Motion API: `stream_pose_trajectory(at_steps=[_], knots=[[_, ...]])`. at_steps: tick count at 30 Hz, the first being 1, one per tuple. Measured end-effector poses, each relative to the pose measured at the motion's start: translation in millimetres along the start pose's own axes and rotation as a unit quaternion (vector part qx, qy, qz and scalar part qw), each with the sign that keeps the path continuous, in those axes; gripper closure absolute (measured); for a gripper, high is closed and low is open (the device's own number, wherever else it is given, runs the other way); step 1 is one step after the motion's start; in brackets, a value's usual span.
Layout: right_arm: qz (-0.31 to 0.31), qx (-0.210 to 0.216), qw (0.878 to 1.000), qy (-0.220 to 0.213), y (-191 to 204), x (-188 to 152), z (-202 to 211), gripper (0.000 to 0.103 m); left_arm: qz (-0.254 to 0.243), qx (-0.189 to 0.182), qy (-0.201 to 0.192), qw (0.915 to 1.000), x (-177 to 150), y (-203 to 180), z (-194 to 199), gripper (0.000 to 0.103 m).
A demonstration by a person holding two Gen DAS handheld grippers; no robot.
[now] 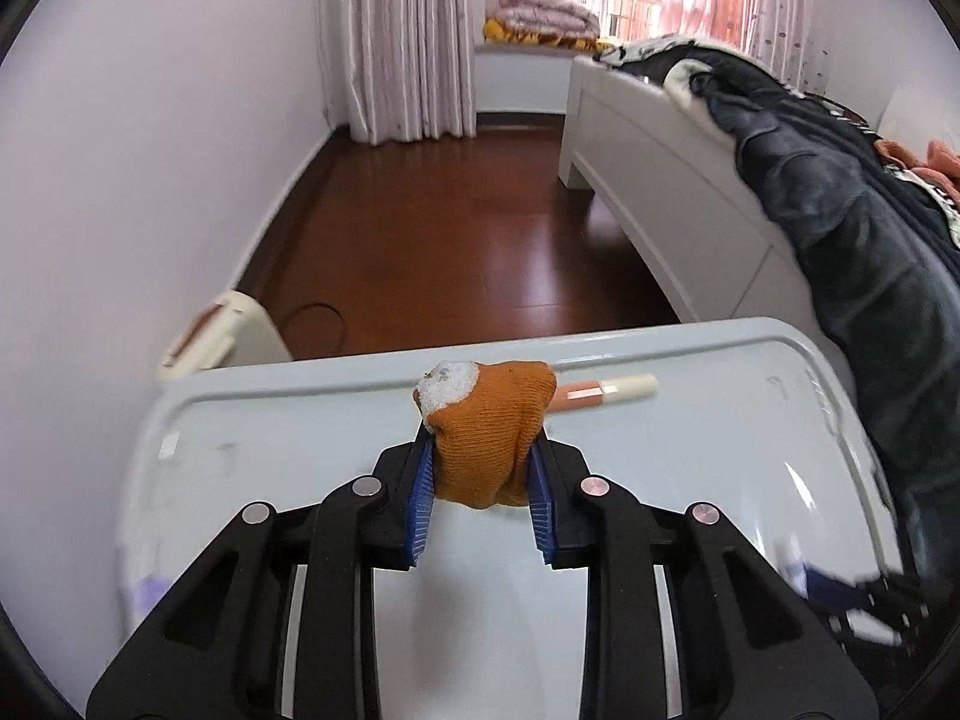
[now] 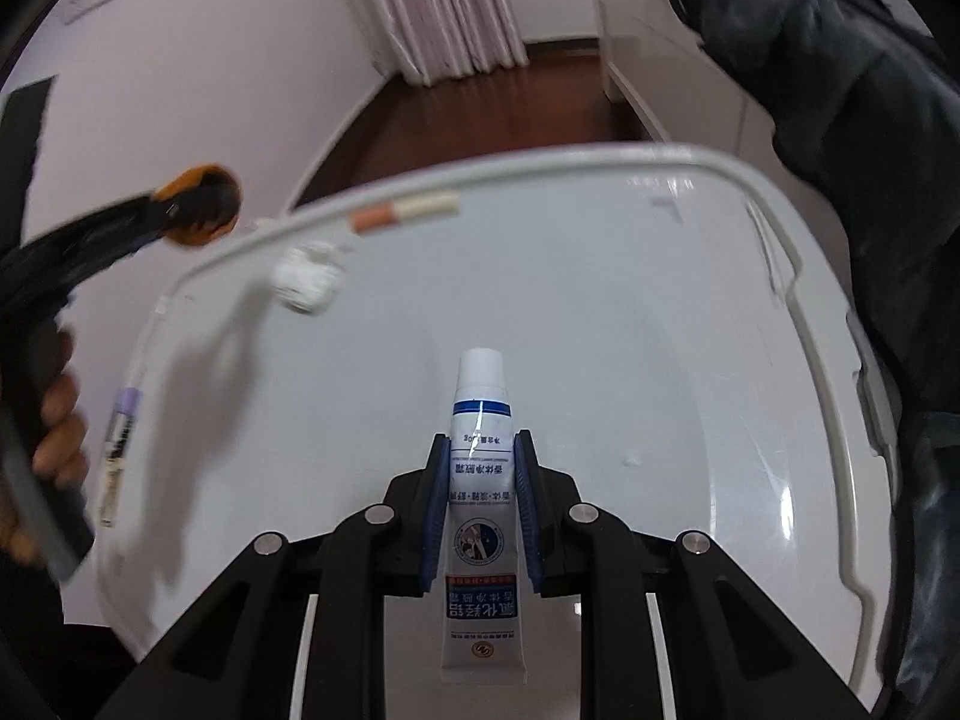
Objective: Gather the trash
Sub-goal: 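Grasp the orange plush piece with the left tool while the right tool carries the toothpaste, then drop the toothpaste tube and orange plush piece into the orange bin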
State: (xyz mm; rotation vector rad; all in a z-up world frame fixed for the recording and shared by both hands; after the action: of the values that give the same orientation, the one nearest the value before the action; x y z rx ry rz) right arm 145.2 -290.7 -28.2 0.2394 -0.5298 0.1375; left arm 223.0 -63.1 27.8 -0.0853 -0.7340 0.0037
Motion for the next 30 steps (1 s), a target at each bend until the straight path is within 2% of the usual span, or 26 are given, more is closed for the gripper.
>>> stream_pose_trajectory(at_steps=[3, 8, 14, 20, 24, 27, 29, 30], knots=[[0.005, 0.019, 1.0, -0.023, 21.5, -4.3, 25.9, 0.082, -0.01, 0.005, -0.014, 0.9998, -18.4, 6.5, 63.0, 0.077], [0.021, 0.058, 0.997, -0.036, 64.2, -39.6, 71.8, 0.082, -0.007, -0.002, -0.001, 1.0, -66.2, 18.3, 130.8, 0.077], [0.046, 0.088, 0.994, -0.038, 104.8, -96.8, 118.8, 0.082, -0.006, -0.017, 0.021, 0.9996, -158.7, 30.6, 192.0, 0.077], [0.07, 0.099, 0.992, -0.017, 130.0, -155.0, 141.7, 0.082, 0.009, -0.034, 0.071, 0.9968, -241.7, 42.0, 208.1, 0.077], [0.084, 0.105, 0.991, 0.019, 138.5, -200.1, 140.9, 0.082, -0.012, -0.042, 0.103, 0.9937, -290.2, 35.0, 207.9, 0.077], [0.095, 0.097, 0.989, 0.055, 142.1, -229.6, 126.6, 0.082, 0.003, -0.062, 0.178, 0.982, -326.2, 31.6, 191.4, 0.077], [0.092, 0.097, 0.987, 0.088, 143.0, -246.3, 111.3, 0.081, 0.0, -0.069, 0.215, 0.9741, -338.3, 27.0, 182.0, 0.076], [0.09, 0.095, 0.985, 0.11, 143.2, -255.5, 100.5, 0.081, -0.004, -0.062, 0.225, 0.9723, -339.7, 25.5, 177.5, 0.072]])
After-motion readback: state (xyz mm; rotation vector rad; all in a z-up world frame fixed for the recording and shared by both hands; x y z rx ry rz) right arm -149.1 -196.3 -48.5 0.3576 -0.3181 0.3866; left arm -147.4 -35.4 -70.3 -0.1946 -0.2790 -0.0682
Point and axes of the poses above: each gripper's, at about its wrist camera, not at the fingertips, and z roughly against the way its jaws point, y to its left, x to its top, the point moved 1 cm from there along -z, roughly the way its jaws point, and after that the axes turned 6 degrees about z, right-handed, at the moved point
